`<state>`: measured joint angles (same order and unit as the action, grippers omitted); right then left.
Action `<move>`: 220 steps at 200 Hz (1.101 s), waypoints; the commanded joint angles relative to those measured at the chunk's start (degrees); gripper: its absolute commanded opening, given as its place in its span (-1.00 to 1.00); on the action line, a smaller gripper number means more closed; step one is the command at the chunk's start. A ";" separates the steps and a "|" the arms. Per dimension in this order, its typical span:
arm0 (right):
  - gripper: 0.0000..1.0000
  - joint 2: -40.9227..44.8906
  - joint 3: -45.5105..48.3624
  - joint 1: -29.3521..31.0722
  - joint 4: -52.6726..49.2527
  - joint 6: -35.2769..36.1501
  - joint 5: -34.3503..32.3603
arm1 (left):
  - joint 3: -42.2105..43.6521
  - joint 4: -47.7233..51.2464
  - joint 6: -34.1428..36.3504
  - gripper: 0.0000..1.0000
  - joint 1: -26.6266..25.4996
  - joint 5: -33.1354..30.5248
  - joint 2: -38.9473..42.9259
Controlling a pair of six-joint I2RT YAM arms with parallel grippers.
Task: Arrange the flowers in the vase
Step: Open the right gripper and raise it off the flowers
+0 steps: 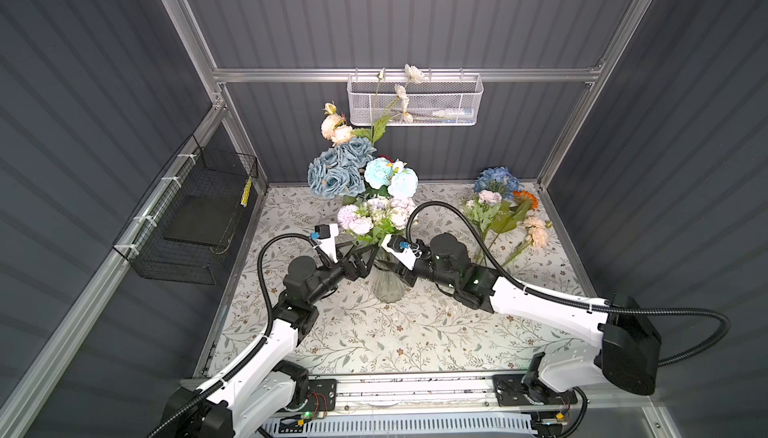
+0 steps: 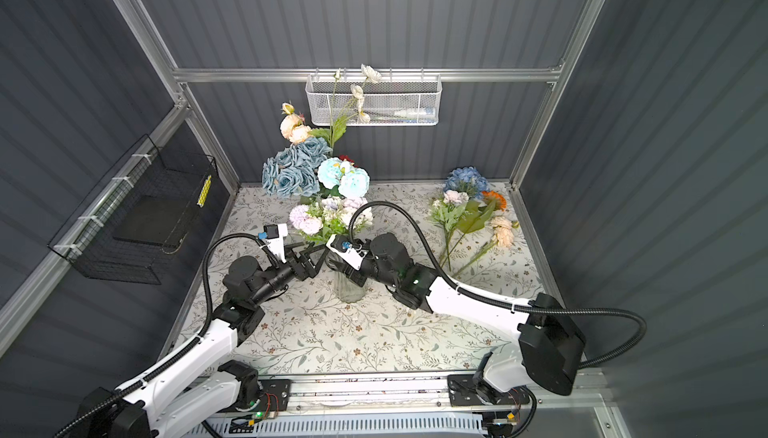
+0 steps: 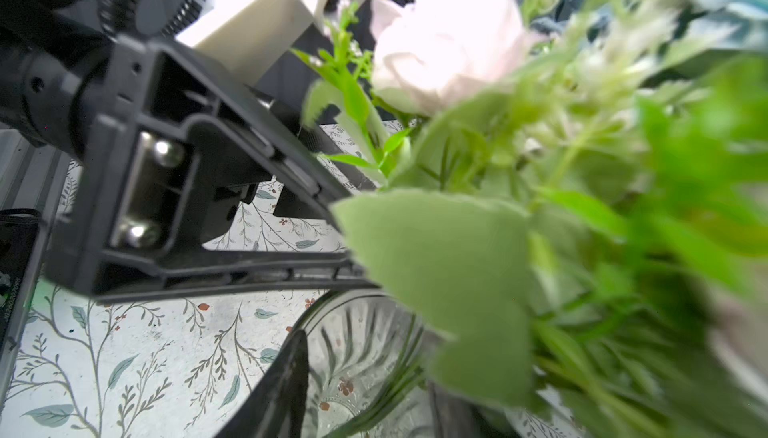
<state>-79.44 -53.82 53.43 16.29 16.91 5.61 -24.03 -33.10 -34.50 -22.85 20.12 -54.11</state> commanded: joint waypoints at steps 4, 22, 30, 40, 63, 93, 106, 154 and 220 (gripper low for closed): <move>-0.02 3.06 1.97 0.18 1.21 -0.73 -2.46 | 1.05 -0.45 1.18 0.99 -0.27 -0.78 0.39; -0.01 4.43 2.97 0.07 1.64 -0.65 -3.60 | 1.23 -1.12 0.84 0.99 -0.35 -0.79 -0.25; 0.00 4.93 3.24 0.10 1.47 -0.65 -4.13 | 1.25 -1.26 0.84 0.99 -0.36 -0.80 -0.43; 0.00 5.54 3.58 0.10 1.31 -0.56 -4.84 | 1.10 -1.18 0.86 0.99 -0.35 -0.83 -0.51; 0.02 6.87 4.57 -0.40 1.71 -0.77 -5.79 | 0.70 -0.91 1.27 0.99 -0.35 -0.79 -1.15; 0.03 7.68 5.22 -1.39 1.76 -2.07 -5.06 | 0.30 -1.36 1.28 0.99 -0.35 -2.85 -2.52; 0.03 7.96 5.29 -1.64 1.56 -2.23 -4.80 | -0.14 -1.39 1.15 0.99 -0.35 -3.31 -3.42; 0.06 11.98 7.26 -3.15 1.11 -4.27 -4.06 | -1.37 -3.63 0.42 0.99 -0.35 -3.51 -6.07; 0.10 21.09 10.75 -14.48 -2.02 -12.11 -4.62 | -1.63 -2.72 0.92 0.99 -0.35 -4.21 -5.31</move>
<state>-60.64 -43.83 43.27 15.99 9.89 1.67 -23.64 -34.79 -34.50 -22.96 16.62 -60.16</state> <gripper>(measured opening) 0.545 0.994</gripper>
